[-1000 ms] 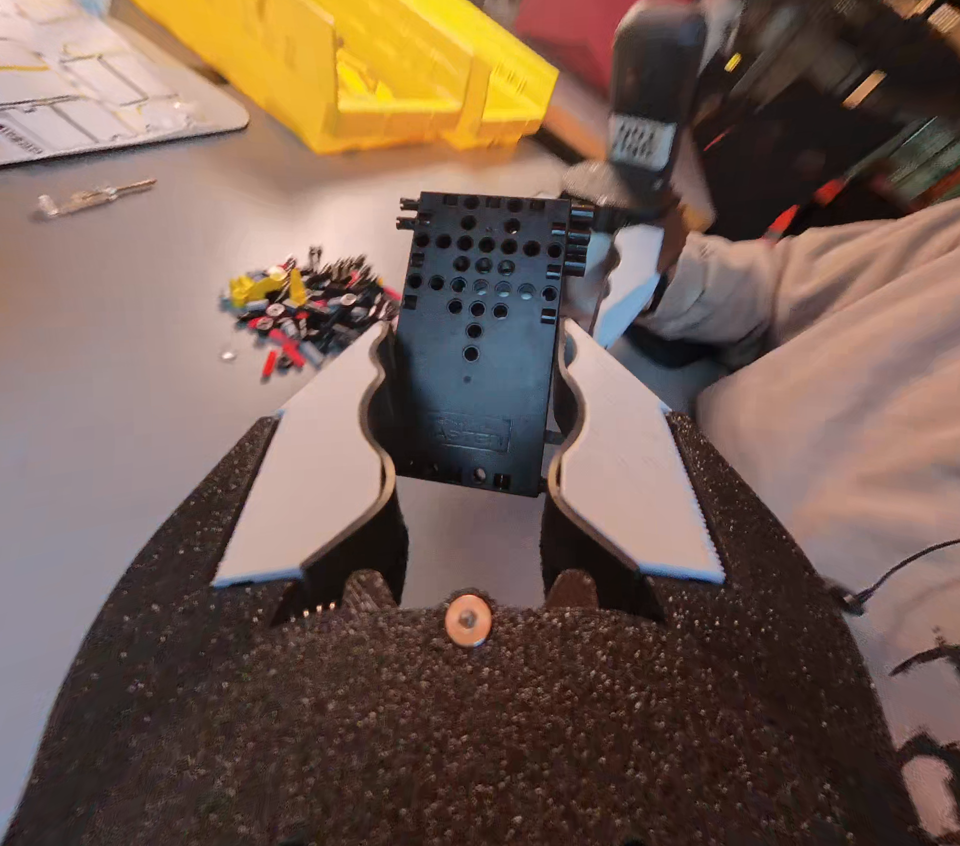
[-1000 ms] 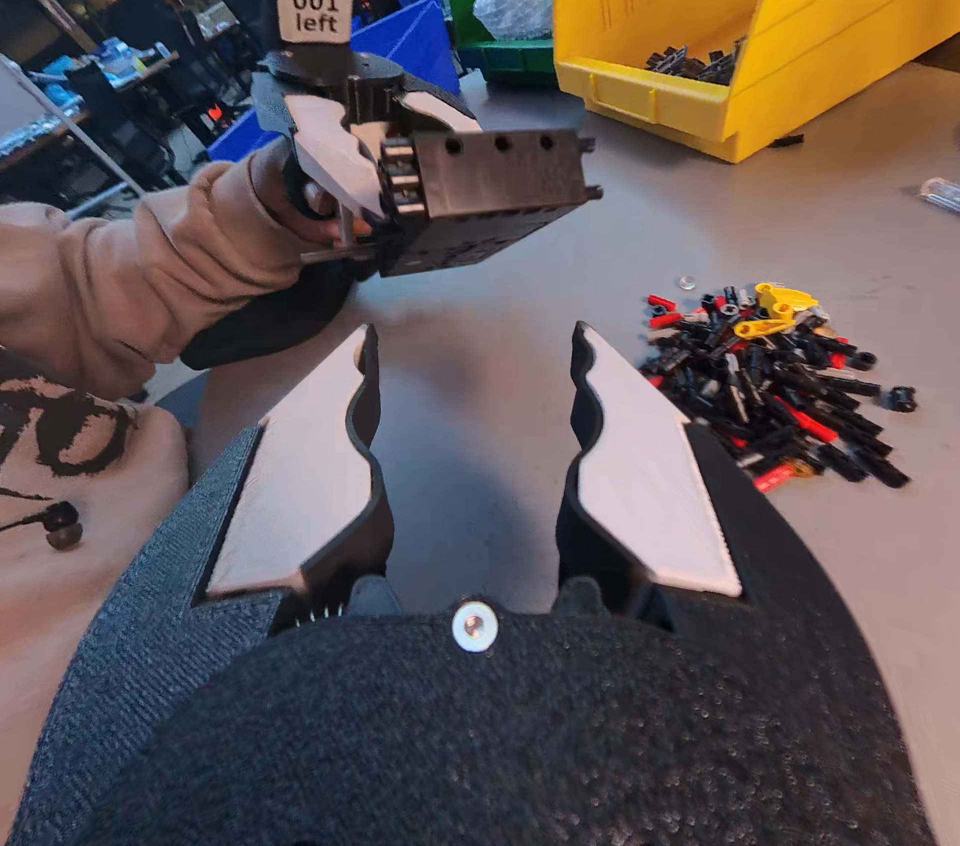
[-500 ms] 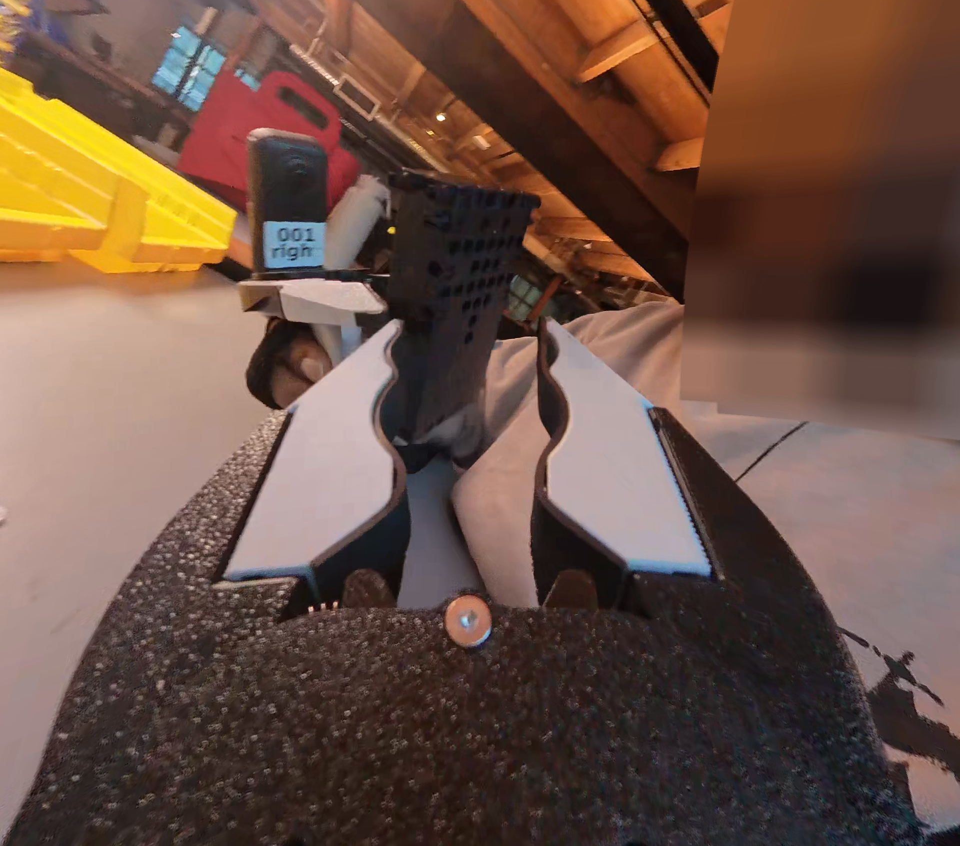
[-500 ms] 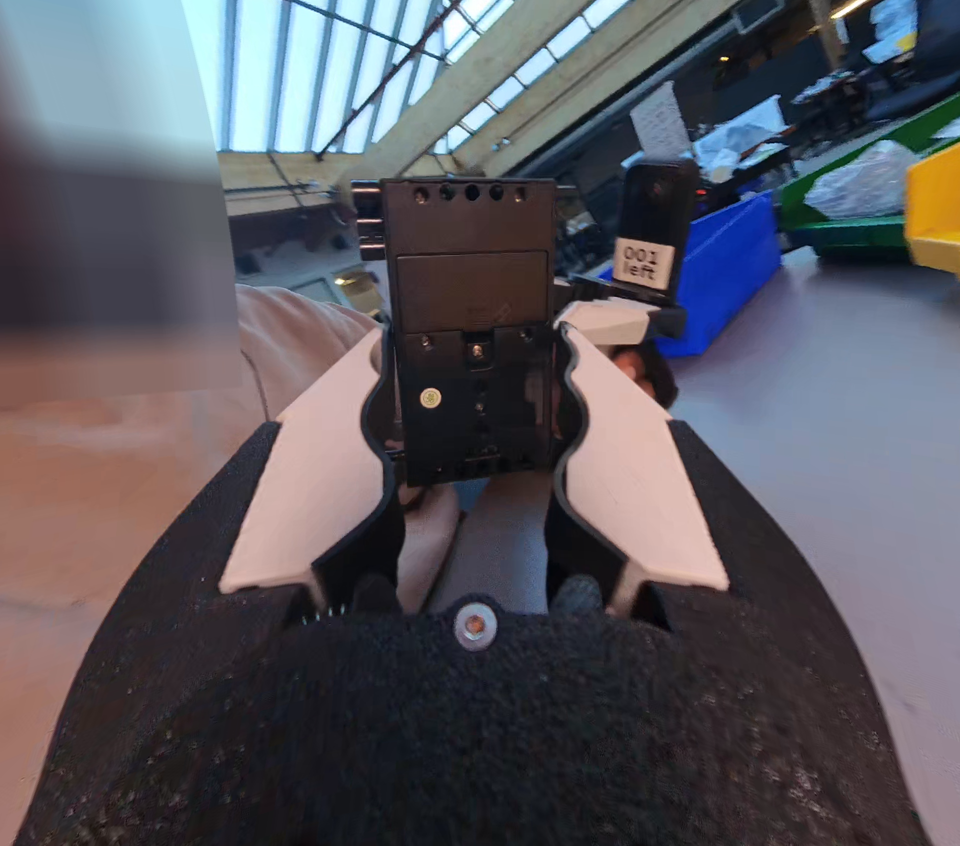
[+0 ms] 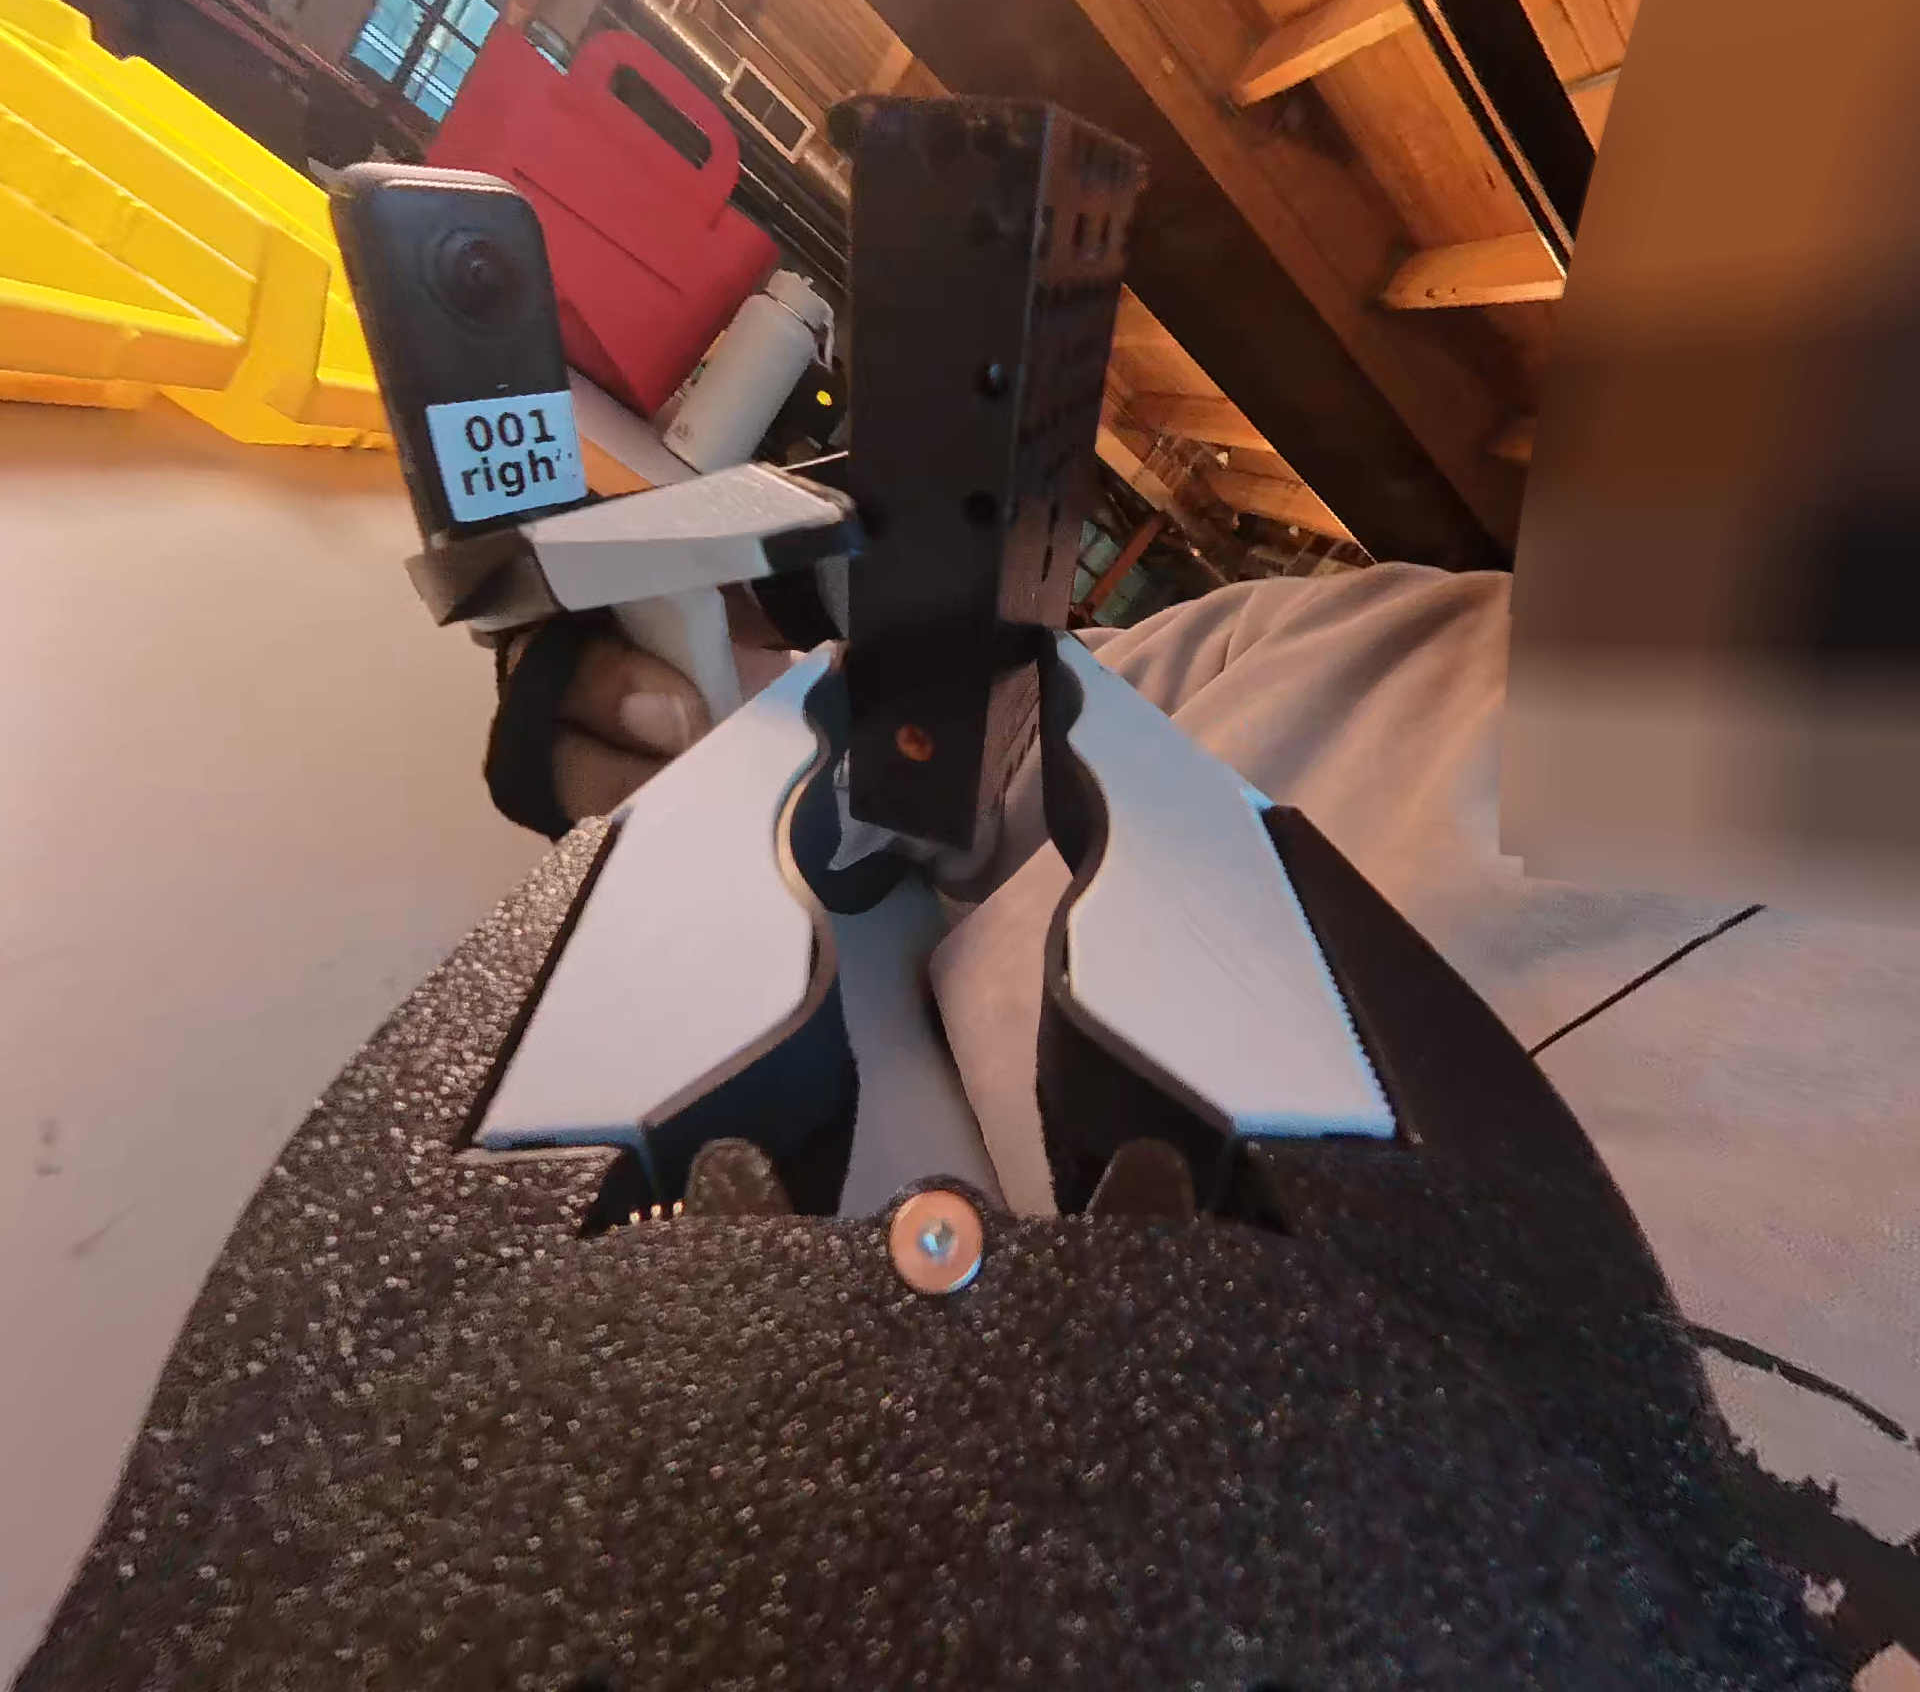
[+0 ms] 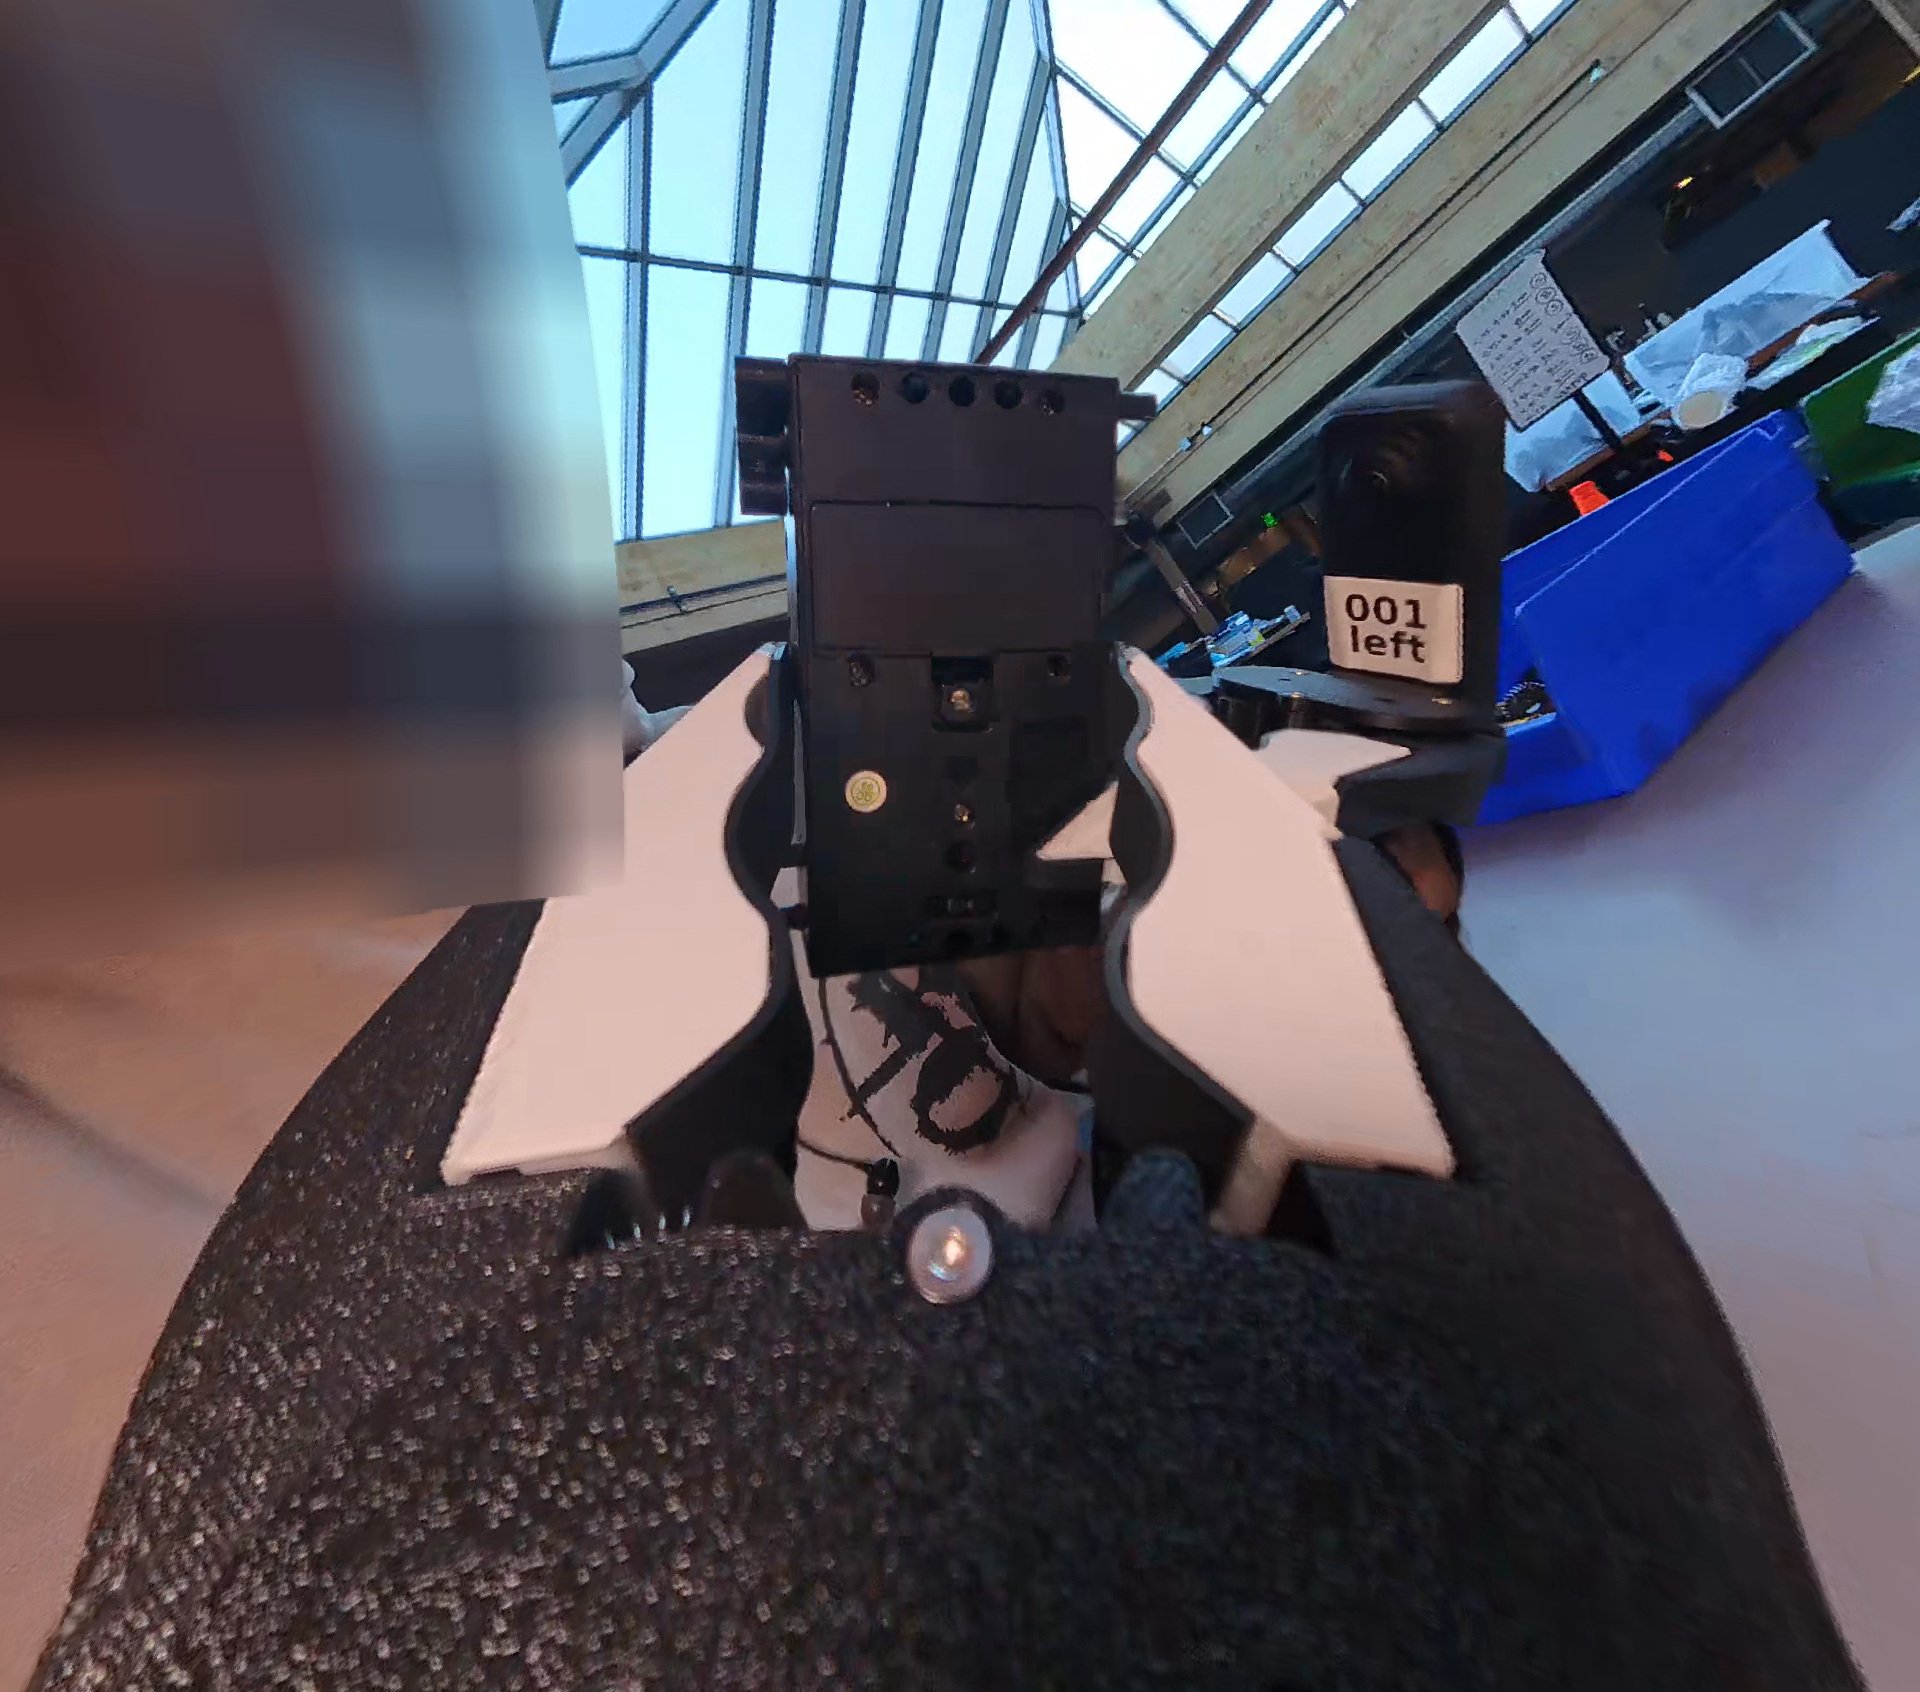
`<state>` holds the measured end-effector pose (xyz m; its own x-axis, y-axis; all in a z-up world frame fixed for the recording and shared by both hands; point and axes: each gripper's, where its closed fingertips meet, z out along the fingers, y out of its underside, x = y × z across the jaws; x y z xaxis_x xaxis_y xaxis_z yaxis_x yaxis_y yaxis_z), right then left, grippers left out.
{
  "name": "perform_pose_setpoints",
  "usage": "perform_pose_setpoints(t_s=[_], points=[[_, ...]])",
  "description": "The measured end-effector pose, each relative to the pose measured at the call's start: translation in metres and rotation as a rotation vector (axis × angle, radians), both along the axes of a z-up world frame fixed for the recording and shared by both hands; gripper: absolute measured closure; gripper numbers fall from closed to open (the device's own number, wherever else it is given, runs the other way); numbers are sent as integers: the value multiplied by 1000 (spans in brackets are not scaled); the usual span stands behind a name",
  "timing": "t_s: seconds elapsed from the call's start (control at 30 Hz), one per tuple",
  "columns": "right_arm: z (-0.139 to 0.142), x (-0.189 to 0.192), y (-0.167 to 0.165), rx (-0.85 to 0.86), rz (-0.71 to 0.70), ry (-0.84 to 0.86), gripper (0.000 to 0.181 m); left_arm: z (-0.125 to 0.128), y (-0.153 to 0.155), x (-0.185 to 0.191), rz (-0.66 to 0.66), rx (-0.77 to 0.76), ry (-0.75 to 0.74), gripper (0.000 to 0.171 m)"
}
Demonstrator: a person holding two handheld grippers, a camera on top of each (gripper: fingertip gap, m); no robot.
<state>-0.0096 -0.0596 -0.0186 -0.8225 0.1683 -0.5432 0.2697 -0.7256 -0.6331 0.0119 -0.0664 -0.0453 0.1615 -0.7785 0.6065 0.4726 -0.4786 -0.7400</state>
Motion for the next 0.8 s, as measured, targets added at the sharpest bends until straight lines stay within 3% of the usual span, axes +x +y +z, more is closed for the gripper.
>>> perform_pose_setpoints(t_s=[0.07, 0.17, 0.37, 0.53, 0.8], points=[[-2, -7, 22, -5, -102, -36, 128, -3, 4, -11, 76, -28, -8, 146], [-12, -16, 64, 105, -323, -106, 129, -13, 16, -36, 194, -120, -60, 147], [-28, -12, 88, 459, -561, -214, 136, -22, 28, -72, 368, -174, -59, 147], [-45, -13, 56, 550, -516, -219, 165, -25, 27, -76, 371, -177, -74, 147], [-41, -19, 29, 592, -485, -172, 169, -21, 22, -70, 372, -135, -36, 147]])
